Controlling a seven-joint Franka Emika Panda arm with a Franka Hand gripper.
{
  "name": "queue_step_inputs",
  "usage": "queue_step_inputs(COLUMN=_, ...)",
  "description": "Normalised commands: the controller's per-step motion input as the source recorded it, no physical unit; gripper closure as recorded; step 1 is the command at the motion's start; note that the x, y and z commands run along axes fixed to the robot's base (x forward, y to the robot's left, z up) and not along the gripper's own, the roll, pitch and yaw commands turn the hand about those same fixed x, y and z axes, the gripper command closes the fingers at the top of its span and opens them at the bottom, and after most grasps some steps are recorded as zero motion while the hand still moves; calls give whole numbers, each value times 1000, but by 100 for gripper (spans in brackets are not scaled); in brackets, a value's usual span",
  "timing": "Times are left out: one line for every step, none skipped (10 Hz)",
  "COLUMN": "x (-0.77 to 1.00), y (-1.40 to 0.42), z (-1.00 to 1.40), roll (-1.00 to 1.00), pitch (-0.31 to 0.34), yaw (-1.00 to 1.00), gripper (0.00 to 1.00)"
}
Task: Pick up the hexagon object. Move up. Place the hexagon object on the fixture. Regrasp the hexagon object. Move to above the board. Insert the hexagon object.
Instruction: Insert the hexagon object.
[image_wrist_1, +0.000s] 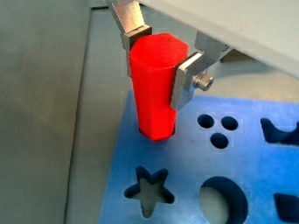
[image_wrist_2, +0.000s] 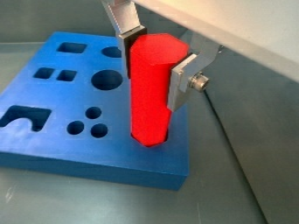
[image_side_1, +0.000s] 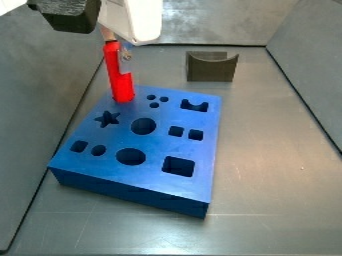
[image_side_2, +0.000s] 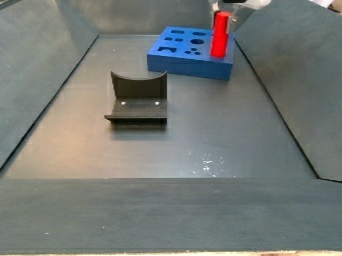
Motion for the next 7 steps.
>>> queue_step_inputs(x=26, y=0, z=-111, roll=-21, pitch=20, yaw=-80, gripper=100)
queue_step_inputs(x=0, y=0, z=0, roll=-16, pitch=0, yaw=0, gripper=100)
queue_step_inputs(x=-111, y=-49, z=-594, roll=136, pitch=-189, yaw=0, gripper=100)
queue_step_inputs(x=-231, y=-11, z=-694, roll=124, pitch=-279, yaw=43, gripper=100)
queue_step_inputs(x=-114, y=-6, z=-623, roll=111, pitch=-301, yaw=26, gripper=100)
queue_step_inputs(x=0, y=0, z=0, roll=0, pitch=16, yaw=0, gripper=100)
queue_step_inputs(x=0, y=0, z=-14, roll=9, pitch=0, yaw=0, gripper=100)
